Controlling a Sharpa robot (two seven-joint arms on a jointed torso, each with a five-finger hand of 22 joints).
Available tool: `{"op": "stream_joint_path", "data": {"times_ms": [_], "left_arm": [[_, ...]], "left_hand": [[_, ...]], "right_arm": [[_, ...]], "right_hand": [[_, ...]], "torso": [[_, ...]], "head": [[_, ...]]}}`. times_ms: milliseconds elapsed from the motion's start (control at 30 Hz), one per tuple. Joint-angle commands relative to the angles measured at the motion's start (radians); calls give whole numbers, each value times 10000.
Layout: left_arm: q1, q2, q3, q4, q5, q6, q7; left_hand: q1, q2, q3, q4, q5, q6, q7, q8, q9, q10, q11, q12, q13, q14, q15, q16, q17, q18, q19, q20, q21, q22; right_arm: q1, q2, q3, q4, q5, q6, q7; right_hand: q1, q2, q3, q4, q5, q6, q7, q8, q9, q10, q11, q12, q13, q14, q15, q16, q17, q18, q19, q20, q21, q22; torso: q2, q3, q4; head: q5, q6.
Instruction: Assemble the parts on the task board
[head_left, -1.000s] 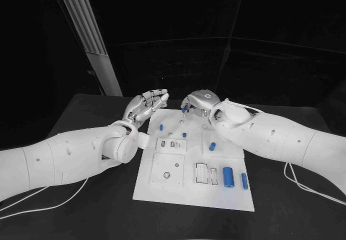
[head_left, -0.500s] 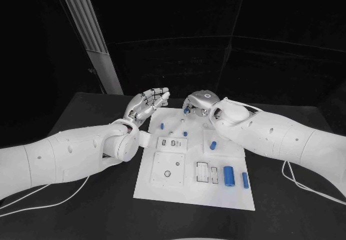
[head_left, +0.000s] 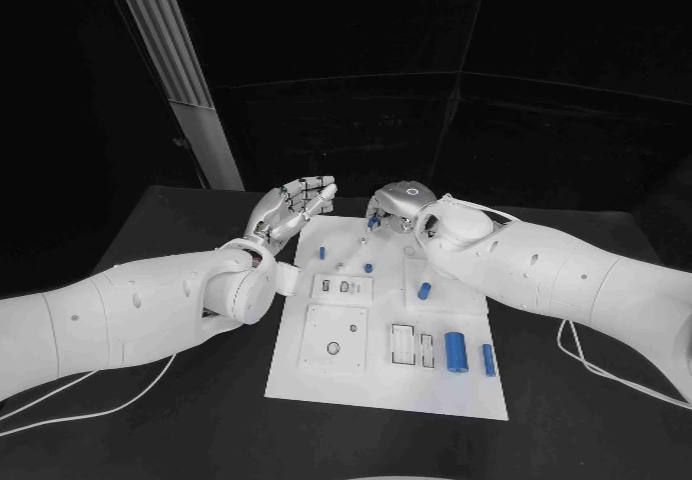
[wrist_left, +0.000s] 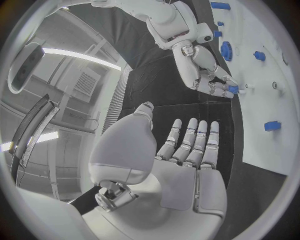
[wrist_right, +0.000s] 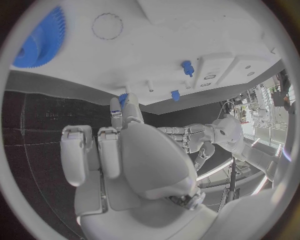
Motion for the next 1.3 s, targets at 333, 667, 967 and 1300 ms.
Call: {"op": "stream_joint_path", "data": {"times_ms": [333, 667, 967, 1300], "left_arm": [[23, 28, 7, -26, -54, 145, 3294], [24, 56, 7, -67, -54, 163, 3267], [24, 72, 7, -81, -54, 159, 3256], [24, 47, 7, -65, -53, 144, 3245]], "left_hand": [[12, 112, -5, 13, 77, -89, 1442, 47, -18, -36, 39, 21, -10, 41, 49, 58, 7, 50, -47, -4, 43, -6], [14, 139, -10, 11, 105, -112, 1443, 61, -22, -49, 41, 22, -10, 38, 50, 59, 6, 49, -63, -4, 40, -16], [14, 146, -11, 11, 110, -119, 1443, 62, -23, -52, 41, 22, -10, 37, 50, 59, 6, 48, -68, -4, 39, -19], [17, 167, -13, 10, 126, -132, 1444, 75, -25, -59, 42, 24, -9, 36, 51, 60, 6, 47, -67, -4, 45, -7]], "right_arm": [[12, 176, 9, -273, -57, 94, -30], [9, 241, 9, -256, -57, 160, -1], [6, 257, 9, -230, -57, 374, 8], [-5, 264, 9, -215, -57, 675, -2]], "right_hand": [[63, 89, 8, 75, 61, 9, 52, -8, 17, 2, 81, -106, -9, 789, 82, 48, 1119, -149, 1038, 80, 32, 2628], [39, 78, -6, 103, 61, 0, 64, -35, 16, 5, 94, -146, -7, 786, 94, 47, 1105, -149, 1038, 93, 32, 2628], [22, 70, -14, 121, 61, -14, 73, -61, 13, 1, 103, -181, -7, 784, 103, 46, 1102, -149, 1038, 102, 32, 2628], [17, 65, -18, 129, 62, -35, 79, -89, 10, -10, 108, -216, -7, 784, 109, 46, 1101, -149, 1038, 110, 32, 2628]], "torso": [[-5, -4, 0], [-5, -10, -6], [-3, -8, -3], [0, -8, -13]], "head": [[-36, -54], [-64, -20], [-66, -26], [-96, 6]]}}
